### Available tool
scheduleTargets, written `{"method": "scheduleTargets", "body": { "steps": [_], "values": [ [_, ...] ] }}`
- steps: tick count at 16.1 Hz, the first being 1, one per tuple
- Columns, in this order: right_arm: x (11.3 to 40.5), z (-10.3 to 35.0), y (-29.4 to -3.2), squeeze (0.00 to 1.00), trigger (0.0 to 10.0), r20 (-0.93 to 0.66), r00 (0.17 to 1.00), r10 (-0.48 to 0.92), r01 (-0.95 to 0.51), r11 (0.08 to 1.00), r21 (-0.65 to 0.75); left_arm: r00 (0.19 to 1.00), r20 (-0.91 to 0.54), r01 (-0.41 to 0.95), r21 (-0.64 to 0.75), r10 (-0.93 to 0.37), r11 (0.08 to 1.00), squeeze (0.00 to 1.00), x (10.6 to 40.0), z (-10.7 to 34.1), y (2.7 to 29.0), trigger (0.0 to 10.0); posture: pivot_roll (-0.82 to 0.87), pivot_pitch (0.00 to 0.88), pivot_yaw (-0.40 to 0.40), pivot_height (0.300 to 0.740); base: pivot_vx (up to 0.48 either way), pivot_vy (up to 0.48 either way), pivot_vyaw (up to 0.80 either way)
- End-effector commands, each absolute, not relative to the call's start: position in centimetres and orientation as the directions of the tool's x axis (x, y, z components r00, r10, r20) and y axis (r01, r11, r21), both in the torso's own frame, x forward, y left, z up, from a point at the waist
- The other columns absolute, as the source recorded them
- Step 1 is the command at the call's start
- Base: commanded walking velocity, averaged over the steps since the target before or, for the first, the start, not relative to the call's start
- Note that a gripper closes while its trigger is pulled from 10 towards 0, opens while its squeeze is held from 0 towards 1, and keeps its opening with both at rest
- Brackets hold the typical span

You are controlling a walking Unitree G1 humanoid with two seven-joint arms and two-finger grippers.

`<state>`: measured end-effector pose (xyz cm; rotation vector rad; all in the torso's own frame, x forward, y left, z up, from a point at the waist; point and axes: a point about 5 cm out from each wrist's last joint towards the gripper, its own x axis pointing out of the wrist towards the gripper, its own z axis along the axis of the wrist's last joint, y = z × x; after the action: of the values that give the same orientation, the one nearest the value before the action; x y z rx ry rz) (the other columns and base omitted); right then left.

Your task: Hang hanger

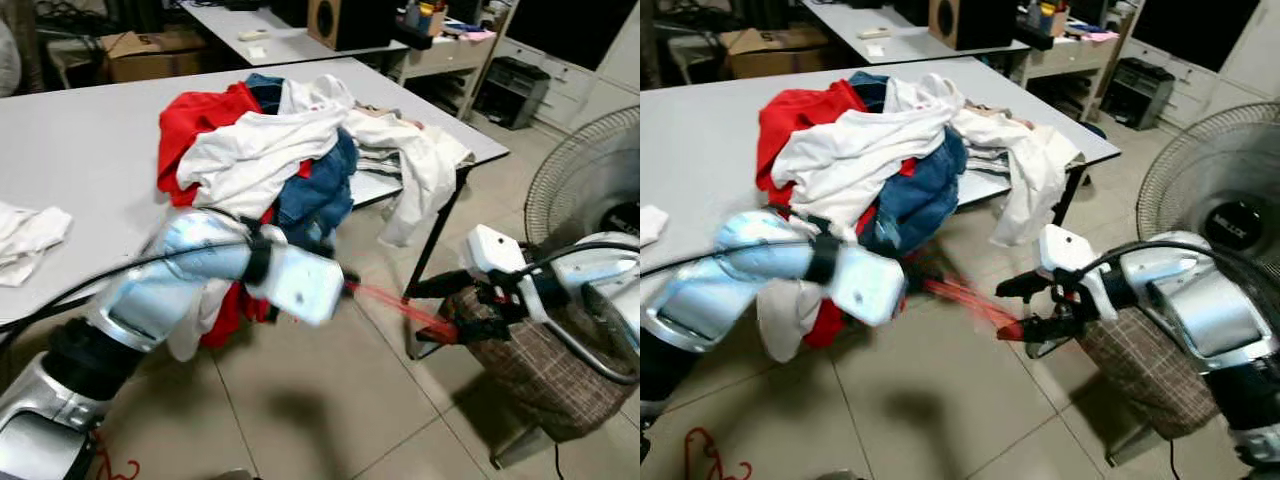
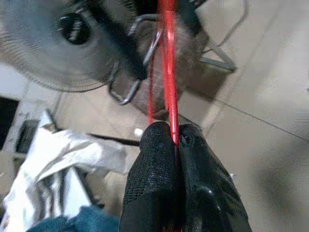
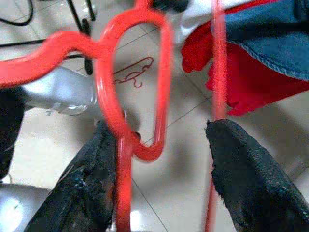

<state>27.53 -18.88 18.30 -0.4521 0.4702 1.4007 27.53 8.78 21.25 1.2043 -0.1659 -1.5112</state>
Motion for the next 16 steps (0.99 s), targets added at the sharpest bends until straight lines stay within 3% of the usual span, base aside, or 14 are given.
{"method": "scheduleTargets", "body": {
  "steps": [1, 5, 9, 12, 14, 15, 16],
  "values": [
    [28.1, 18.4, -19.1, 1.0, 10.0, -0.592, 0.153, 0.791, -0.988, 0.125, -0.09, 0.139, -0.6, 0.632, 0.666, -0.788, -0.395, 0.0, 27.2, 21.2, 8.5, 0.0, 0.01, 0.0, -0.1, 0.74, 0.0, 0.0, 0.0],
    [28.4, 18.1, -19.7, 1.0, 10.0, -0.593, 0.182, 0.784, -0.98, 0.094, -0.177, 0.12, -0.636, 0.659, 0.625, -0.762, -0.418, 0.0, 27.0, 20.3, 8.7, 0.0, 0.01, 0.0, -0.111, 0.74, 0.0, 0.0, 0.0],
    [27.1, 20.8, -20.7, 1.0, 10.0, -0.509, 0.211, 0.834, -0.964, 0.091, -0.25, 0.177, -0.668, 0.768, 0.553, -0.723, -0.323, 0.0, 27.6, 18.4, 11.1, 0.0, 0.01, 0.0, -0.107, 0.74, 0.0, 0.0, 0.0],
    [26.3, 21.6, -21.2, 1.0, 10.0, -0.467, 0.213, 0.858, -0.968, 0.119, -0.223, 0.168, -0.645, 0.866, 0.458, -0.745, -0.201, 0.0, 27.9, 17.8, 11.7, 0.0, 0.0, 0.0, -0.103, 0.74, 0.0, 0.0, 0.0],
    [26.3, 21.6, -21.1, 1.0, 10.0, -0.479, 0.28, 0.832, -0.945, 0.15, -0.291, 0.156, -0.611, 0.942, 0.329, -0.776, -0.069, 0.0, 28.1, 17.8, 11.4, 0.0, 0.0, 0.0, -0.094, 0.74, 0.0, 0.0, 0.0],
    [26.3, 21.3, -21.1, 0.3, 10.0, -0.475, 0.307, 0.825, -0.938, 0.179, -0.295, 0.165, -0.598, 0.954, 0.298, -0.784, -0.026, 0.0, 28.2, 18.2, 11.3, 0.0, 0.0, 0.0, -0.092, 0.74, 0.0, 0.0, 0.0],
    [26.4, 21.1, -21.0, 0.0, 10.0, -0.465, 0.346, 0.815, -0.924, 0.21, -0.32, 0.169, -0.589, 0.961, 0.278, -0.79, -0.002, 0.0, 28.3, 18.5, 11.2, 0.0, 0.0, 0.0, -0.088, 0.74, 0.0, 0.0, 0.0]
  ]
}}
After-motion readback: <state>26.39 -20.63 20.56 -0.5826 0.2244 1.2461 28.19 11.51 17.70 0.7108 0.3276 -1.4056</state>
